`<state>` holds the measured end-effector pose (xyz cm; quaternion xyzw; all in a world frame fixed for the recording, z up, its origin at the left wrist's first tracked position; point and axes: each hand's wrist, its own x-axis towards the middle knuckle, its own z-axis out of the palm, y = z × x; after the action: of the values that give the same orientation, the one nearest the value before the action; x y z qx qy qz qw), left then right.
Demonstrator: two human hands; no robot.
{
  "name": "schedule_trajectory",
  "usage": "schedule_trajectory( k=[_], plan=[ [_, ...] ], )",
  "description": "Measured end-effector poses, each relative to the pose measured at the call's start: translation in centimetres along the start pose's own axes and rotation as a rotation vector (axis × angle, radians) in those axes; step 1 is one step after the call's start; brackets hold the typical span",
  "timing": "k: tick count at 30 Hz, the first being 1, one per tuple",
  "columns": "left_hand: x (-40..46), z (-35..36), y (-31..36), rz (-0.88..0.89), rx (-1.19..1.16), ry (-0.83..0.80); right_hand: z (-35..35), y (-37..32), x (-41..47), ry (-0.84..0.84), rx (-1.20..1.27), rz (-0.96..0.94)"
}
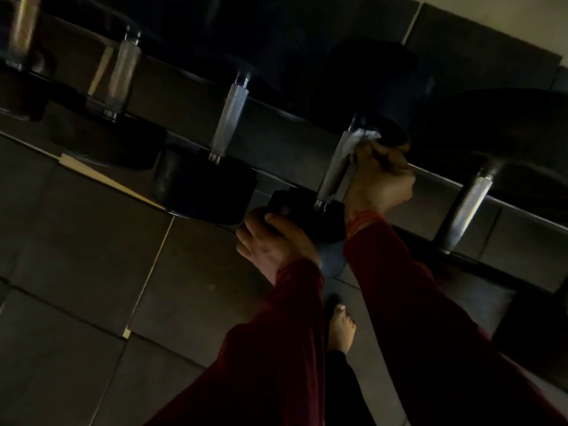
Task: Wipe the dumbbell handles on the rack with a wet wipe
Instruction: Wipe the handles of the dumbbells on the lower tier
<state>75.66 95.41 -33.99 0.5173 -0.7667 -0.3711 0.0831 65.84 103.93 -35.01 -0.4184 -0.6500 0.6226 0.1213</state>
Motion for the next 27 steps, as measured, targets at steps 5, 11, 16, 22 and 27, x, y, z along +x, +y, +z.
schedule_trajectory(
  k=[5, 11, 16, 22, 27],
  plan=[
    [0.0, 0.0, 0.0, -0.008, 0.007, -0.002, 0.0, 0.4, 0.1, -0.018, -0.253, -0.459],
    [0.0, 0.1, -0.1, -0.002, 0.010, 0.016, 1.4, 0.3, 0.1, -0.220, -0.637, -0.916],
    [0.0, 0.0, -0.1, -0.026, 0.015, -0.003, 1.4, 0.1, -0.1, -0.247, -0.657, -0.856],
    [0.0, 0.0, -0.2, -0.021, 0.008, 0.000, 0.0, -0.8, -0.8, -0.020, -0.324, -0.402],
    [0.0, 0.1, -0.2, -0.015, 0.009, 0.000, 0.2, -2.0, -0.3, 0.003, -0.146, 0.018]
  ],
)
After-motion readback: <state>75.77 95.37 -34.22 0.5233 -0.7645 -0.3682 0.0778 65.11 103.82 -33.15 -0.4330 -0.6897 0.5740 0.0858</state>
